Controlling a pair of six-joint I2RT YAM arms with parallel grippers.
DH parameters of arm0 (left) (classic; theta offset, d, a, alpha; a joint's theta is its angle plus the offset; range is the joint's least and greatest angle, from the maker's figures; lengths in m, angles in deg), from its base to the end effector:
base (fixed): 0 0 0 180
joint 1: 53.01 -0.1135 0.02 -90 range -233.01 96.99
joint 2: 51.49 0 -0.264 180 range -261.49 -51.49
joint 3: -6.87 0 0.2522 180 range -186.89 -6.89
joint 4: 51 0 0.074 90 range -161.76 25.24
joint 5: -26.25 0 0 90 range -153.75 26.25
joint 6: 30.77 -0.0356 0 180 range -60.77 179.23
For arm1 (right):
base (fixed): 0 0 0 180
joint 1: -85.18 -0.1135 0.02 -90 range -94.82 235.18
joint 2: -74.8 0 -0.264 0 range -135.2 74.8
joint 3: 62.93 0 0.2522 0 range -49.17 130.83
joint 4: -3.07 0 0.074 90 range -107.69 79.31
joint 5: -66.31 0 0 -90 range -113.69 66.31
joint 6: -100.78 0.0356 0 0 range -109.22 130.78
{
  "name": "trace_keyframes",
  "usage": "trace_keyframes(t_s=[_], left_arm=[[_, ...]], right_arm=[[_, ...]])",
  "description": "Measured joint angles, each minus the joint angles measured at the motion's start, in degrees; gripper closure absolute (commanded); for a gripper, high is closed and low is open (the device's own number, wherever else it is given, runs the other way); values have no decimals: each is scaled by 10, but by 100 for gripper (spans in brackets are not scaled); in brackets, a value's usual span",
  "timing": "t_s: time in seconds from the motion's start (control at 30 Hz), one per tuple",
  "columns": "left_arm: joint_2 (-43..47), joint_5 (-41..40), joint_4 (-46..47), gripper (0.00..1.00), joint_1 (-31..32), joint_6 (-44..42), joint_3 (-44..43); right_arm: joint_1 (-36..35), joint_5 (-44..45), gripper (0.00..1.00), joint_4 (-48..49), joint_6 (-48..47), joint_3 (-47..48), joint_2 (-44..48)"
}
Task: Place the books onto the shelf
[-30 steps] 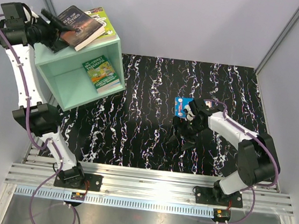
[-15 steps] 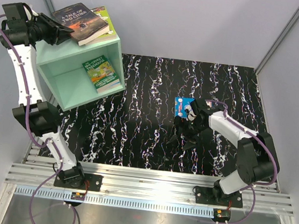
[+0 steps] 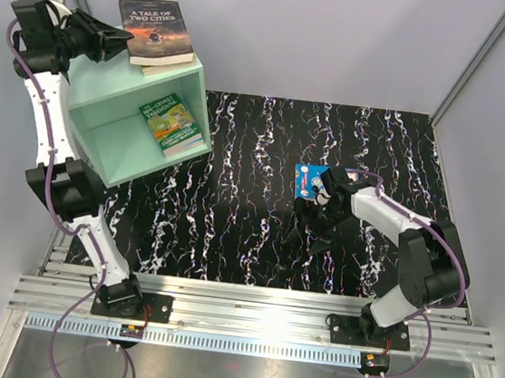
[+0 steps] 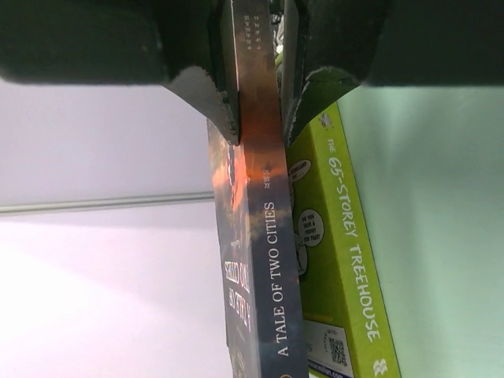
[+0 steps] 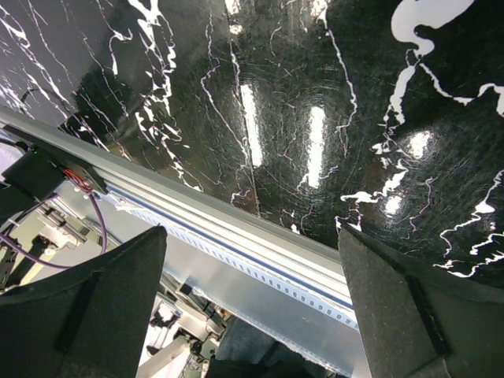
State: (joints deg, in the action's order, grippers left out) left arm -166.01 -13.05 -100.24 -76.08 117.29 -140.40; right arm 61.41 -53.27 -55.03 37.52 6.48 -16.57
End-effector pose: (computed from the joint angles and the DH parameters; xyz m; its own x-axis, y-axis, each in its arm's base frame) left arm 0.4103 0.1448 0.4627 -0.5069 -0.8001 -0.3209 0.0082 0.3677 -0.9299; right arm 0.2476 0.1283 0.1797 -0.9978 -0.0119 0.0646 0.0229 0.8587 0.5119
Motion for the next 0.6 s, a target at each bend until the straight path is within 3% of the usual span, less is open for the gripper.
trace_keyframes(t_s=[0.17,0.33,0.4,0.43,0.47,0.6], left_arm=[[-20,16,0,99,11,5,0],[-24,17,-1,85,22,2,0],[-24,15,-2,70,23,2,0],[-24,14,-3,49,23,0,1],[-21,11,-3,2,23,-6,6],[21,4,20,1,22,3,12]], right_arm=[[1,0,3,0,0,0,-8],[2,0,3,0,0,0,-9],[2,0,3,0,0,0,-10],[2,0,3,0,0,0,-10],[2,0,3,1,0,0,-10],[2,0,3,2,0,-1,-10]])
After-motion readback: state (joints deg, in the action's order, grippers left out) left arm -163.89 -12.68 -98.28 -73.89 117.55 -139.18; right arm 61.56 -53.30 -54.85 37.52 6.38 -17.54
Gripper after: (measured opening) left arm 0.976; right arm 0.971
